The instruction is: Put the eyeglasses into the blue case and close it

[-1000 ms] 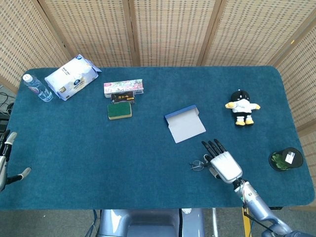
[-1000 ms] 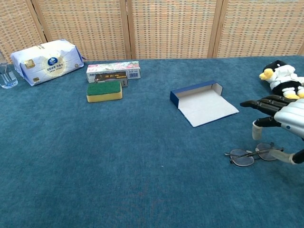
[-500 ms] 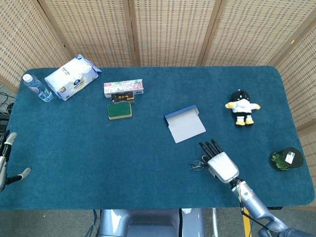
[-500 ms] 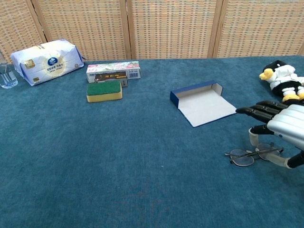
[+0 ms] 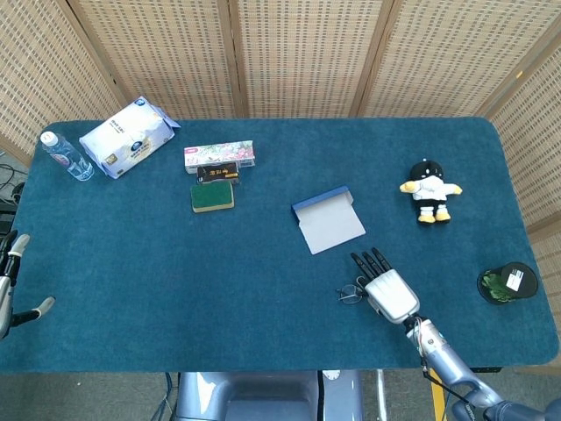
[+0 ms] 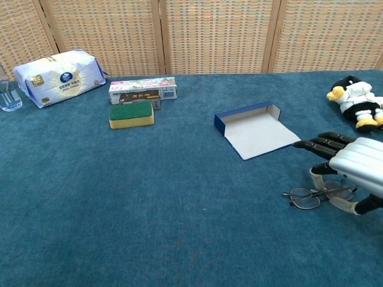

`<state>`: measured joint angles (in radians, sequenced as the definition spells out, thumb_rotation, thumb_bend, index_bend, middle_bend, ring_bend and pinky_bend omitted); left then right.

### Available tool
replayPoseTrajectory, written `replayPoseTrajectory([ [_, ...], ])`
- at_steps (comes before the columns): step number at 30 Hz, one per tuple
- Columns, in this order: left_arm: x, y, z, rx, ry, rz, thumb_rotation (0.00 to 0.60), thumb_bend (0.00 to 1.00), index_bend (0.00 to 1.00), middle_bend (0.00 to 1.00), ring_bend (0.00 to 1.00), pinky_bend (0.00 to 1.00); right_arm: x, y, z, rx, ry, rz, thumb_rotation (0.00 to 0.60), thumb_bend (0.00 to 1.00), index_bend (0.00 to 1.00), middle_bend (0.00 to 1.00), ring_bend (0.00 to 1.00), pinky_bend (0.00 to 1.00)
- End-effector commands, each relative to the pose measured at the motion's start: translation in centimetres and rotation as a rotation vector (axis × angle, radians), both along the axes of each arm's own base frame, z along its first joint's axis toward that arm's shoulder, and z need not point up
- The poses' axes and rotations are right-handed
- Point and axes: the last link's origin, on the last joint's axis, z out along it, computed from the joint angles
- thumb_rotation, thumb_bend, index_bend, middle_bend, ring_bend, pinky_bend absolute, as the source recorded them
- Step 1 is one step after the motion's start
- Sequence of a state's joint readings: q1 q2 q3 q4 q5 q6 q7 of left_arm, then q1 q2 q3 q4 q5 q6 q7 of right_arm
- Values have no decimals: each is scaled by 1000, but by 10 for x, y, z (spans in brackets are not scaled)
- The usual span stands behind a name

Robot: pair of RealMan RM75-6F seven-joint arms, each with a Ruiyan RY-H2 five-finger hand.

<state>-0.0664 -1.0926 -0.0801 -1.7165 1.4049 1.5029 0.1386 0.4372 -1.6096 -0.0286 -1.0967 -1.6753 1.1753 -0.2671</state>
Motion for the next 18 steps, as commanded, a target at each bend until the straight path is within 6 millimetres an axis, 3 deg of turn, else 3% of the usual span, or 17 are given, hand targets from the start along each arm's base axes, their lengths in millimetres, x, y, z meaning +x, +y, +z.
replayPoseTrajectory([
  [1, 0, 0, 0, 1, 0, 0, 600, 0, 0, 0, 0, 0, 0, -1, -1, -1, -1, -3, 600, 440, 495, 2, 0, 0],
  [18, -1, 0, 0, -1, 0, 3, 600, 0, 0, 0, 0, 0, 4, -6, -1, -35, -40, 3, 600, 517, 593, 63, 0, 0],
])
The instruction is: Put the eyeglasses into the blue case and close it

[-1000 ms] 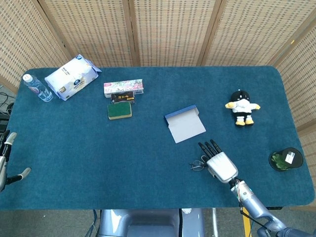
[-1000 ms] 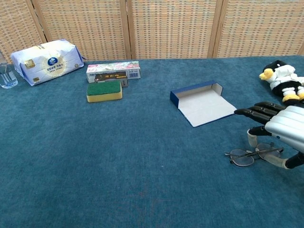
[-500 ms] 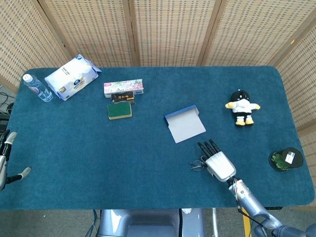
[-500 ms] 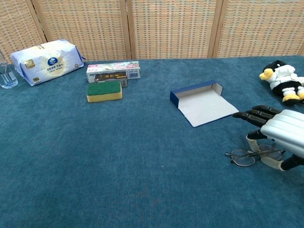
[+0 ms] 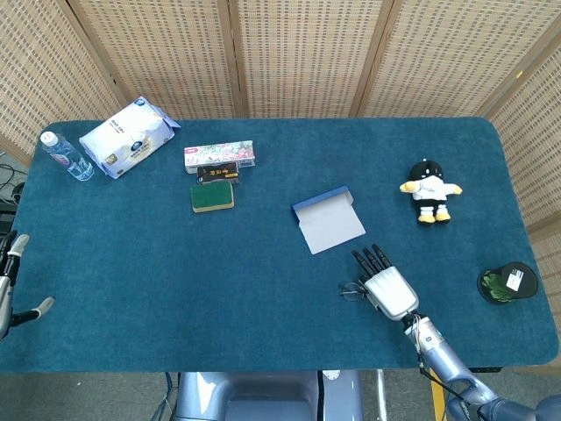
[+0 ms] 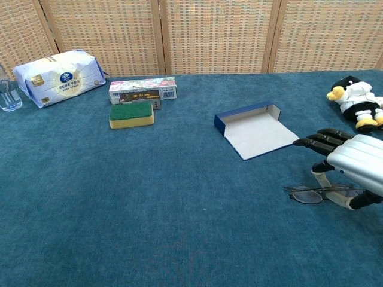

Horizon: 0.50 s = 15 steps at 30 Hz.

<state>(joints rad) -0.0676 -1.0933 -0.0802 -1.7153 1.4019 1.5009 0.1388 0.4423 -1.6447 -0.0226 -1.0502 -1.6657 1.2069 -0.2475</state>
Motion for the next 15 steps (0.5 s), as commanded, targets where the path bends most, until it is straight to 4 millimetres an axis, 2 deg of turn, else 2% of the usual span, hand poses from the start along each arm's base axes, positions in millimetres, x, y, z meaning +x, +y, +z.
replayPoseTrajectory([
  [1, 0, 0, 0, 0, 0, 0, 600, 0, 0, 0, 0, 0, 4, -2, 3, -5, -22, 0, 600, 517, 596, 67, 0, 0],
  [9, 0, 0, 1, 0, -3, 1, 600, 0, 0, 0, 0, 0, 14, -11, 10, -21, -56, 0, 600, 517, 603, 71, 0, 0],
  [15, -2, 3, 1, 1, -5, 12, 600, 0, 0, 0, 0, 0, 31, -29, 15, -34, -76, 0, 600, 517, 603, 74, 0, 0],
])
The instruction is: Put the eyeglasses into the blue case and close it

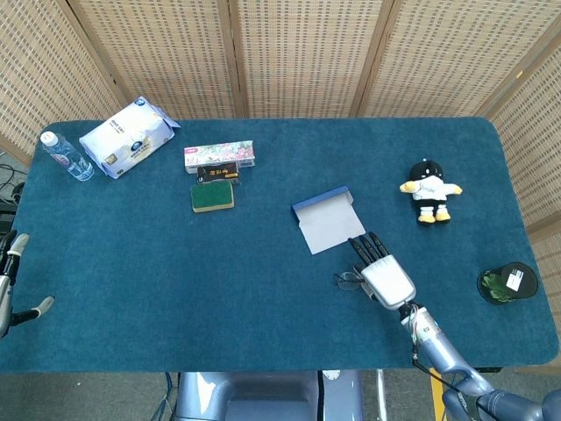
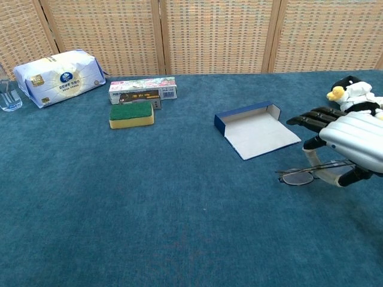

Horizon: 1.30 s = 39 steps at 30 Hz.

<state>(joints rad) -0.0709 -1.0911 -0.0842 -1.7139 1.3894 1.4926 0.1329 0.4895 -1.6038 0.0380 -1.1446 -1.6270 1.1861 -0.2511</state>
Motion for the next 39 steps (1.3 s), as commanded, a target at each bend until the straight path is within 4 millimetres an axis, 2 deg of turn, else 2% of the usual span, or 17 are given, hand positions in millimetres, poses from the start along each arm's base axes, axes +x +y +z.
replayPoseTrajectory([
  [1, -1, 2, 0, 2, -1, 6, 600, 0, 0, 0, 0, 0, 8, -12, 2, -7, -10, -4, 600, 517, 603, 75, 0, 0],
  [15, -7, 11, 7, 21, -21, 34, 600, 0, 0, 0, 0, 0, 42, -96, 13, -47, -22, -81, 600, 517, 603, 75, 0, 0],
  [16, -9, 13, 9, 23, -23, 41, 600, 0, 0, 0, 0, 0, 45, -107, 11, -47, -7, -89, 600, 517, 603, 75, 0, 0],
  [18, -9, 15, 9, 22, -28, 47, 600, 0, 0, 0, 0, 0, 47, -117, 8, -44, 10, -99, 600, 517, 603, 75, 0, 0],
  [26, -14, 22, 11, 25, -31, 80, 600, 0, 0, 0, 0, 0, 57, -139, -8, -29, 53, -110, 600, 517, 603, 75, 0, 0],
  [39, -18, 23, 11, 10, -49, 102, 600, 0, 0, 0, 0, 0, 76, -161, -31, -43, 140, -78, 600, 517, 606, 77, 0, 0],
])
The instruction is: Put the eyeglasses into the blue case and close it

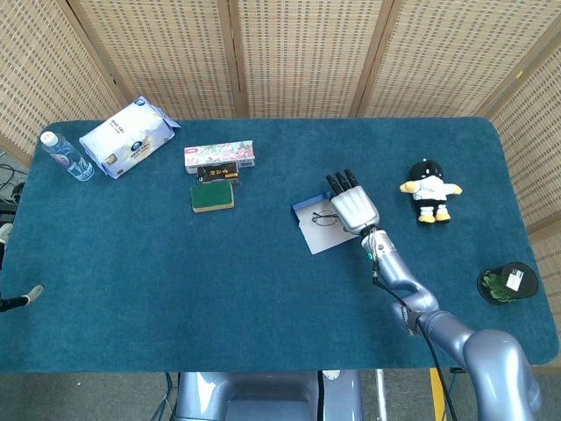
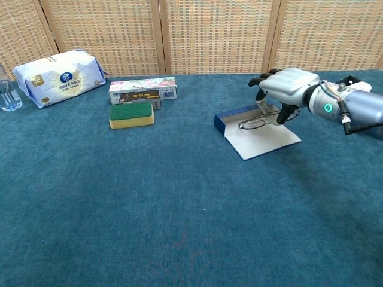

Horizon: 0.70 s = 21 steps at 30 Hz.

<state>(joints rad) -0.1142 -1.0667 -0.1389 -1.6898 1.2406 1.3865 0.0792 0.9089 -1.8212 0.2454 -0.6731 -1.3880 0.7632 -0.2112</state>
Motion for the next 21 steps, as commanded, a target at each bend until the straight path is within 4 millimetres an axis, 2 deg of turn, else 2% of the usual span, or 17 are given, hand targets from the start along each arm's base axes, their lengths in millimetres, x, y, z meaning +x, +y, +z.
replayPoseTrajectory([
  [1, 0, 0, 0, -3, -3, 1, 600, 0, 0, 0, 0, 0, 8, -4, -7, -3, 27, 20, 600, 517, 606, 77, 0, 0],
  [10, -1, 1, 0, -11, -6, 6, 600, 0, 0, 0, 0, 0, 15, -9, -20, -2, 104, 55, 600, 517, 606, 79, 0, 0],
  [21, -3, 3, 1, -11, -14, 18, 600, 0, 0, 0, 0, 0, 29, -12, -33, -6, 108, 68, 600, 517, 606, 79, 0, 0],
])
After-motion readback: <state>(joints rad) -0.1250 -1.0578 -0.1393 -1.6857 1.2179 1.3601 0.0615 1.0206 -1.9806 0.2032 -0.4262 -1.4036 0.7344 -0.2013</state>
